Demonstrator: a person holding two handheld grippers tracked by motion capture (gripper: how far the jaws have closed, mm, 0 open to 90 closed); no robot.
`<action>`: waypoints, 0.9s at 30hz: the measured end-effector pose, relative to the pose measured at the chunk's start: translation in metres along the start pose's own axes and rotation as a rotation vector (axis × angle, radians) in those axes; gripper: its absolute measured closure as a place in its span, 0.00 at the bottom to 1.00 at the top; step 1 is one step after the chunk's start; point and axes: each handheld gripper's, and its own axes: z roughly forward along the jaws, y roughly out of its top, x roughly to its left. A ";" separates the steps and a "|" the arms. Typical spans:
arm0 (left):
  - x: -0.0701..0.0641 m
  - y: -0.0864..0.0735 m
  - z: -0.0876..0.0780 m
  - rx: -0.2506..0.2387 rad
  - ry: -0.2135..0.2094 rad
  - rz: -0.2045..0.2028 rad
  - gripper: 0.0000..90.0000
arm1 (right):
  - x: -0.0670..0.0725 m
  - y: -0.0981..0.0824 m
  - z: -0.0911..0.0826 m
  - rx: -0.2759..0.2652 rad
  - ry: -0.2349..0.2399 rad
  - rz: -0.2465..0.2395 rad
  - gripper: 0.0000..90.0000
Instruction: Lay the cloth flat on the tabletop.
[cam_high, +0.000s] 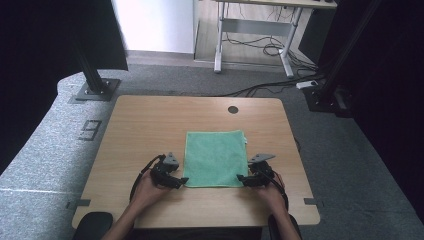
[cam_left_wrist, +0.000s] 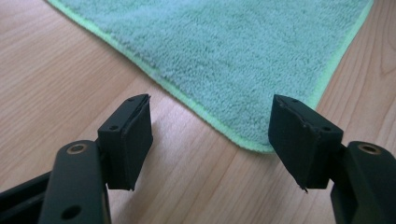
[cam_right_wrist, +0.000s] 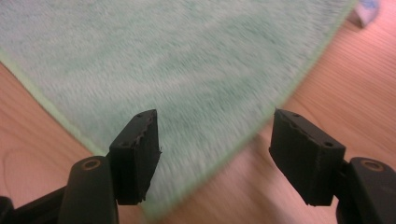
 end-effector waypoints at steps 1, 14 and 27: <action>-0.001 -0.001 0.000 0.001 0.003 0.002 0.34 | -0.001 -0.002 -0.003 0.000 -0.005 0.003 0.36; -0.005 -0.012 -0.002 0.015 0.044 0.002 0.32 | -0.012 -0.023 -0.011 0.025 -0.030 0.035 0.36; -0.001 -0.007 -0.017 -0.086 0.073 -0.033 0.32 | -0.010 -0.023 -0.010 0.026 -0.039 0.041 0.35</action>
